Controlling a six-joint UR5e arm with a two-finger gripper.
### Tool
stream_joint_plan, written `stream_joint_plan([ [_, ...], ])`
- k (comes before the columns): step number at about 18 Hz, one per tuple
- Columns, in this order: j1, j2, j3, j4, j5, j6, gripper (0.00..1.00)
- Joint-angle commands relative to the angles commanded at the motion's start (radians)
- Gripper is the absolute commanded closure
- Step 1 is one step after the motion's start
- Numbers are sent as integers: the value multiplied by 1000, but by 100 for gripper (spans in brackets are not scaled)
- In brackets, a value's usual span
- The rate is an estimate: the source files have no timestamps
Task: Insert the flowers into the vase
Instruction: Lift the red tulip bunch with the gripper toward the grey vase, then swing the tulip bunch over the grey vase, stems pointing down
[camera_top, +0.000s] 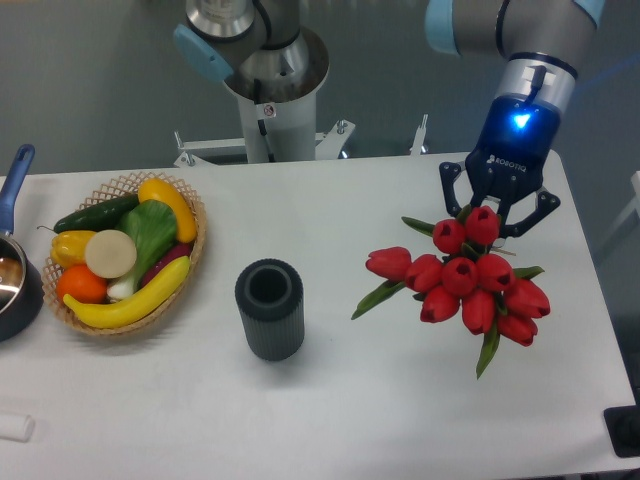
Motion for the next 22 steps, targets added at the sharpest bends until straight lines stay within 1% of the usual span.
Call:
stream_joint_plan([
  [10,-9,-3,0,0,3,1,71],
  [12,-28,-9,0,2,3,6,70],
  [13,-35,-11,0,11,3,6,70],
  [15,-57,-14,-11,50,3,8,70],
  [17,-78,-34,-8,84,0,9,71],
  [19,-104,-46,-8,97,-27,12,71],
  [20,-110,-51,-6,100,-60,23,71],
  [22,-114,-54,-18,100,-162,58,71],
])
